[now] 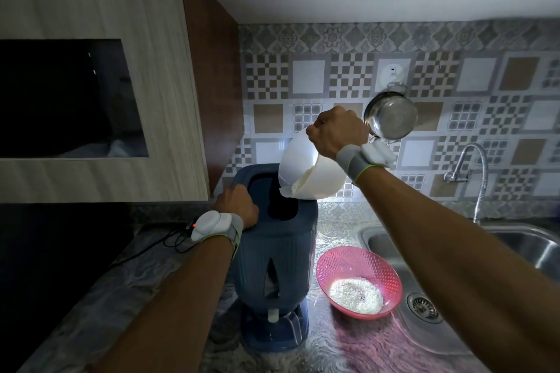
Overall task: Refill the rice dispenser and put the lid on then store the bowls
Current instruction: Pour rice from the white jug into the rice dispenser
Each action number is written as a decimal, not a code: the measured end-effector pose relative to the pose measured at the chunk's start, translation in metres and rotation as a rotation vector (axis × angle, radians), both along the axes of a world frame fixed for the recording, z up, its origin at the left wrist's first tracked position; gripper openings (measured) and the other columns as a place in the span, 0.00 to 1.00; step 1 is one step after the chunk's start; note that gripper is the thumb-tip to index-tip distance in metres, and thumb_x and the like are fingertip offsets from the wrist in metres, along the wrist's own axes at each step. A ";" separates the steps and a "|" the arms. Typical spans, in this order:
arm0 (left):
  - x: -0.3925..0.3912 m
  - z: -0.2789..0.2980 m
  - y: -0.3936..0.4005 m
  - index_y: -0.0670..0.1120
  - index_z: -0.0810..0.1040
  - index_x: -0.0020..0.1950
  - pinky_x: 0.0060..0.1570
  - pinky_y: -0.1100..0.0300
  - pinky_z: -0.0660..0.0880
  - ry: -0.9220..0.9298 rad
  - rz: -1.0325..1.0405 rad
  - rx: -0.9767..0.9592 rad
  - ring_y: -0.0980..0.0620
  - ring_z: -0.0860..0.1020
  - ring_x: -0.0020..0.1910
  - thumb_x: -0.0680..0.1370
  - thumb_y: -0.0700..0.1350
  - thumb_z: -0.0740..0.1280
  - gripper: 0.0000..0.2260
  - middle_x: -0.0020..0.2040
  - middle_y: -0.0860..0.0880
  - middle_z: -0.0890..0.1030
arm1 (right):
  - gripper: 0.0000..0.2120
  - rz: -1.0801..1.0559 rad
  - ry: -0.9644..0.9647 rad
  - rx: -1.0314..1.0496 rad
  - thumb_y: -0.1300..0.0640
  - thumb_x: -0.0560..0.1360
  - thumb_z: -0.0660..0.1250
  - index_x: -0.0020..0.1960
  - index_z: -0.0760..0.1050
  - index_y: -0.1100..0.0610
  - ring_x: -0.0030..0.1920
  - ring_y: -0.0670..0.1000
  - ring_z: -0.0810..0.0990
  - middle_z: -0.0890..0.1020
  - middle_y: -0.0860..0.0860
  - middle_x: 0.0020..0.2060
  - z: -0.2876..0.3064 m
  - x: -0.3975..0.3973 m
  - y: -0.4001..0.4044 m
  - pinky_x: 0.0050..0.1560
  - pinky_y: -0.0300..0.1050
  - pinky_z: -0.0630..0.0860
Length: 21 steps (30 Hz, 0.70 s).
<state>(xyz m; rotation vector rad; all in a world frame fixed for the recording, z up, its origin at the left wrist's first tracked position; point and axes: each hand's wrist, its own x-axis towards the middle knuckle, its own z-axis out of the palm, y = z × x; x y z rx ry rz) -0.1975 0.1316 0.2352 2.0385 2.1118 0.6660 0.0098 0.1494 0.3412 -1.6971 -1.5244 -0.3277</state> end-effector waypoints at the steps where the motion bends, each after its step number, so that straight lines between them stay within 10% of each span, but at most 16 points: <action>1: 0.000 -0.001 0.000 0.43 0.73 0.44 0.41 0.57 0.77 -0.006 -0.007 -0.001 0.44 0.80 0.46 0.73 0.44 0.66 0.05 0.50 0.43 0.80 | 0.14 -0.007 -0.008 -0.007 0.45 0.70 0.64 0.48 0.84 0.49 0.38 0.56 0.74 0.82 0.53 0.43 0.000 -0.001 0.000 0.37 0.43 0.64; 21: -0.002 -0.006 0.002 0.39 0.76 0.52 0.38 0.58 0.72 -0.062 -0.005 0.028 0.43 0.81 0.49 0.75 0.42 0.66 0.09 0.52 0.41 0.81 | 0.17 0.023 -0.194 -0.078 0.44 0.73 0.62 0.49 0.83 0.54 0.39 0.56 0.81 0.84 0.52 0.43 0.011 -0.015 0.012 0.44 0.51 0.82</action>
